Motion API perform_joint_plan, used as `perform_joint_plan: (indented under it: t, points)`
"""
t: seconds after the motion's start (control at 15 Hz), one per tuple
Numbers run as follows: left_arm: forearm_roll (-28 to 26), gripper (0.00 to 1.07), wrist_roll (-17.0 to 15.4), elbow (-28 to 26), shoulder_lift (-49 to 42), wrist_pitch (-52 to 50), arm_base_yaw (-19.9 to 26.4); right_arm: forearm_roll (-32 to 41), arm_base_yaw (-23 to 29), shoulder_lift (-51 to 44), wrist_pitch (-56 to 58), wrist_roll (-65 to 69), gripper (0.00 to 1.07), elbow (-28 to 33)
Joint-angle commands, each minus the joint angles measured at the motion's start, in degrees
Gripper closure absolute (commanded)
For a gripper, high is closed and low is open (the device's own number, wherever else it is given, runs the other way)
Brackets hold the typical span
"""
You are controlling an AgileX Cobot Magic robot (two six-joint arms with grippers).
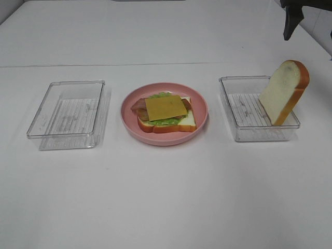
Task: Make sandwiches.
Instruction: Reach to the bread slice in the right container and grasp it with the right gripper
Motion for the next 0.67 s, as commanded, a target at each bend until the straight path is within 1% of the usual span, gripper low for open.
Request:
perform_joint_plan:
  t: [0.07,0.27,0.4,0.47,0.53,0.6,0.67]
  points:
    - [0.3,0.22,-0.2,0.1,-1.1,-0.5,-0.2,6.9,-3.3,0.9,4.6,-4.8,0.20,0.6]
    - [0.3,0.22,-0.2,0.1,-1.1,-0.5,-0.2,10.8,-4.8,2.5,4.6,-8.0,0.21,2.5]
    - [0.3,0.22,-0.2,0.1,-1.1,-0.5,-0.2,10.8,-4.8,4.8,4.4,-8.7,0.22,4.9]
    - [0.3,0.22,-0.2,0.1,-1.1,-0.5,-0.2,10.8,-4.8,5.8,4.4,-8.7,0.24,4.9]
    - [0.3,0.22,-0.2,0.1,-1.1,-0.5,-0.2,10.8,-4.8,6.6,4.2,-8.7,0.28,4.9]
    - [0.3,0.22,-0.2,0.1,-1.1,-0.5,-0.2,10.8,-4.8,7.2,4.0,-8.7,0.37,4.9]
    - [0.3,0.22,-0.2,0.1,-1.1,-0.5,-0.2,10.9,-4.8,7.5,3.8,-8.7,0.49,4.9]
